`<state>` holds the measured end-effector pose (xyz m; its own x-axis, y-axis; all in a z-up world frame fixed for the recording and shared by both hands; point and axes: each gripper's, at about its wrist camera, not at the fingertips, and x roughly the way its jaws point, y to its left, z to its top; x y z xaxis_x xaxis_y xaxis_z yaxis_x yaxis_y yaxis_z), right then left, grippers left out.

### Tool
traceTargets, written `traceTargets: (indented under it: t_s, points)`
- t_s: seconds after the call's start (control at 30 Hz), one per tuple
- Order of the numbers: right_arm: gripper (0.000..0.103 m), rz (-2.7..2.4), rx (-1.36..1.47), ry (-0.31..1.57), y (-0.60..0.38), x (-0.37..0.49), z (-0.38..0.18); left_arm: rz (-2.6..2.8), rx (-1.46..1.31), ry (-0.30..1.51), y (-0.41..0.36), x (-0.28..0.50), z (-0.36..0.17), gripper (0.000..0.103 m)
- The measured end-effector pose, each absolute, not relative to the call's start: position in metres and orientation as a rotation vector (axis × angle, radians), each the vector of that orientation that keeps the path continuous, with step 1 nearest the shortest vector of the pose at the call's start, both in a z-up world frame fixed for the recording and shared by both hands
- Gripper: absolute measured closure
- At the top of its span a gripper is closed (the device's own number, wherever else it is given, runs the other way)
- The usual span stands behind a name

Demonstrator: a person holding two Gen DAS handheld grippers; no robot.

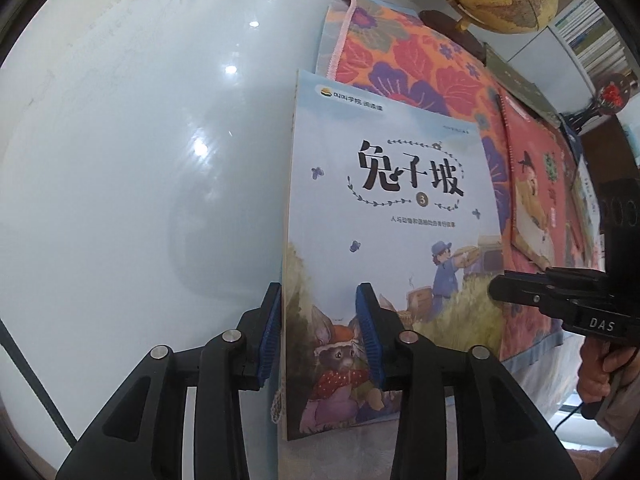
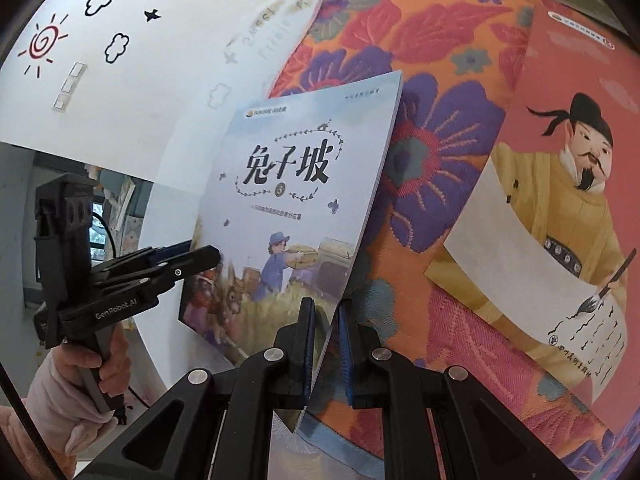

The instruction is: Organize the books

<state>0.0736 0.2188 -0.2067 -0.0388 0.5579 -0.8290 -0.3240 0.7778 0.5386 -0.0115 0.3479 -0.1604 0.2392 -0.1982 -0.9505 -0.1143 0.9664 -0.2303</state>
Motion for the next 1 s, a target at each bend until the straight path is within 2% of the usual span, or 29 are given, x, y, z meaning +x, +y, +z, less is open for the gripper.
traceTargets:
  t_s: [0.13,0.23,0.43,0.5,0.53,0.63,0.77,0.83,1.0]
  points:
    - [0.091,0.715,0.203,1.447,0.219,0.075,-0.208,-0.03,-0.247,1.357,0.345,-0.01,-0.159,0.067]
    - [0.091,0.699,0.176,1.45,0.217,0.074,-0.205,0.058,-0.209,1.391,0.348,-0.008,-0.155,0.063]
    - [0.09,0.679,0.195,1.392,0.191,0.07,-0.176,0.075,-0.245,1.331,0.351,-0.002,-0.124,0.061]
    - [0.086,0.638,0.219,1.368,0.171,0.072,-0.169,0.056,-0.248,1.314,0.342,0.007,-0.117,0.059]
    - [0.08,0.609,0.231,1.358,0.158,0.073,-0.166,0.039,-0.243,1.311,0.333,0.014,-0.115,0.057]
    - [0.05,0.499,0.27,1.327,0.117,0.077,-0.163,-0.009,-0.223,1.321,0.302,0.032,-0.117,0.052]
    - [0.049,0.388,0.387,1.328,0.057,0.08,-0.165,-0.115,-0.182,1.338,0.243,0.056,-0.123,0.051]
    - [0.049,0.355,0.42,1.318,0.036,0.08,-0.166,-0.164,-0.134,1.345,0.21,0.068,-0.125,0.045]
    - [0.049,0.3,0.46,1.31,-0.007,0.08,-0.168,-0.219,-0.077,1.351,0.159,0.086,-0.131,0.04]
